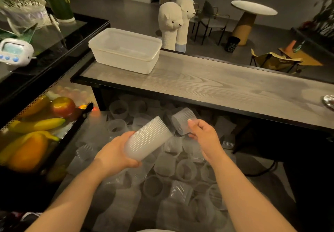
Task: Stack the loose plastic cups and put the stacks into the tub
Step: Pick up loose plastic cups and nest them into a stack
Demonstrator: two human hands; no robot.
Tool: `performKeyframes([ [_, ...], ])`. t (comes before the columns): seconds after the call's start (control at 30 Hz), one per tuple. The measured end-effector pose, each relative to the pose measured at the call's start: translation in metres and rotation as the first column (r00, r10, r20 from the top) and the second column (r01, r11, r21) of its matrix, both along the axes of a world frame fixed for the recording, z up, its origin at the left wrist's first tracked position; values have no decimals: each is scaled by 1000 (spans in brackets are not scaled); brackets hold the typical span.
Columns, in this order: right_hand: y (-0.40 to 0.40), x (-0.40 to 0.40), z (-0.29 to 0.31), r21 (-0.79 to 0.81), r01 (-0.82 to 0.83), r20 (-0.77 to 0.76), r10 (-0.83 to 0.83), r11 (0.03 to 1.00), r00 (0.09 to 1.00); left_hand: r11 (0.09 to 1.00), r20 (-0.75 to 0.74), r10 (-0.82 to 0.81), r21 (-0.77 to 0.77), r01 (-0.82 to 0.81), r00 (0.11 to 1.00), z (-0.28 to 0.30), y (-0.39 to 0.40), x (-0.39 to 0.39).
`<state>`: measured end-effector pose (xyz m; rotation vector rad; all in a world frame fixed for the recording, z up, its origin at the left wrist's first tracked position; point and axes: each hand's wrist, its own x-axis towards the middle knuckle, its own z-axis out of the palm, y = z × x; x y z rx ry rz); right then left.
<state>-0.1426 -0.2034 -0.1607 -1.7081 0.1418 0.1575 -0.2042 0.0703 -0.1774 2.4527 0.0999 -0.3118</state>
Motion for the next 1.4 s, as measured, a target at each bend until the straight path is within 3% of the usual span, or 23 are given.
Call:
performKeyframes([
  [0.07,5,-5,10,249,-56,-52,72,967,996,1000,17,-22,-15,22,1000,2,-1,-2],
  [0.13,11,-8,18,299,-104,-48,124,949,991,999,31,-39,-33,40,999,4,-1,-5],
  [0.53,44,-24,42,-94,-296,32,300,951,953,1000,71,-28,7,28,997,12,21,-9],
  [0.8,63,-31,28,-93,-406,-3,407,909,913,1000,53,7,11,-7,999,14,39,-14],
  [0.9,69,-33,10,-73,-323,21,325,944,946,1000,50,9,7,-9,999,12,45,-17],
  [0.97,67,-36,-8,-178,-187,35,196,966,980,1000,42,10,-7,-9,999,14,48,-17],
  [1.0,64,-39,-16,-271,-175,8,183,947,983,1000,37,13,-16,-12,999,15,50,-16],
  [1.07,59,-49,-31,-472,-305,-146,267,827,952,1000,31,19,-25,-18,999,14,57,-16],
  [1.17,61,-57,-48,-709,-532,-401,355,464,844,999,22,19,-32,-18,1000,12,67,-14],
  [1.2,64,-53,-50,-738,-550,-452,319,391,833,999,21,14,-36,-13,1000,11,69,-13],
  [1.27,71,-45,-52,-754,-551,-506,218,358,834,999,26,1,-44,1,1000,11,71,-12],
  [1.4,69,-37,-55,-757,-429,-408,157,493,899,998,13,-41,-40,41,999,11,74,-11],
])
